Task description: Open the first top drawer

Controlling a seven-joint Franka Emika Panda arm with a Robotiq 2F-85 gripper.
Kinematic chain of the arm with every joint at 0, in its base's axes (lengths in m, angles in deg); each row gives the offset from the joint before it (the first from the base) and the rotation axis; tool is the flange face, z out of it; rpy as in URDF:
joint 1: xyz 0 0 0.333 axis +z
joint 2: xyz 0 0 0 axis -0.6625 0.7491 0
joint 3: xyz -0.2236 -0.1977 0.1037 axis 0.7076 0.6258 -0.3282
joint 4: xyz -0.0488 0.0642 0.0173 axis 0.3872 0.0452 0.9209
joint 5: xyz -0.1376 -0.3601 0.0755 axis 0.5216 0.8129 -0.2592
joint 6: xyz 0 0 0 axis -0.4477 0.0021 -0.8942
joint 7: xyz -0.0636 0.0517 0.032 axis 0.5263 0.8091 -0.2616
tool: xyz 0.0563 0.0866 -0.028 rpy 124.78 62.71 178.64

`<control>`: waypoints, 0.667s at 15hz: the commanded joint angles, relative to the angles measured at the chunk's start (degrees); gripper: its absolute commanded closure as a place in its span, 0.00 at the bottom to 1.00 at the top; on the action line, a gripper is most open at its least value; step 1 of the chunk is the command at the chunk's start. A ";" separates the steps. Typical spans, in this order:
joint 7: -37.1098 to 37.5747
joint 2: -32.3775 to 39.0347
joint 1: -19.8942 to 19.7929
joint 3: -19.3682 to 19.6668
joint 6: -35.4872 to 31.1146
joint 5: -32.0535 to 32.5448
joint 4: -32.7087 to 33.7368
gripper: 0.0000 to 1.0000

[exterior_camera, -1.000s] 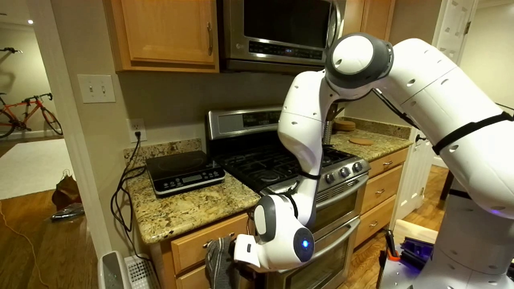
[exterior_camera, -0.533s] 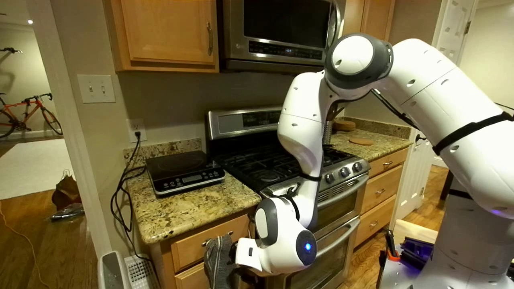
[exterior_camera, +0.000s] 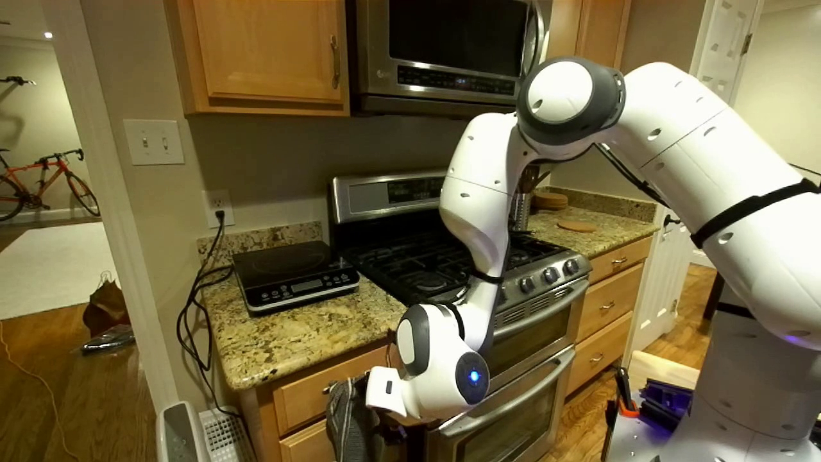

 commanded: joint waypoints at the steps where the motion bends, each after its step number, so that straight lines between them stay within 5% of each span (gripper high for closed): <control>1: -3.45 0.31 -1.34 1.48 -6.76 -0.16 3.22 0.00; 10: -6.83 0.27 -3.22 1.91 -8.83 -1.11 4.21 0.00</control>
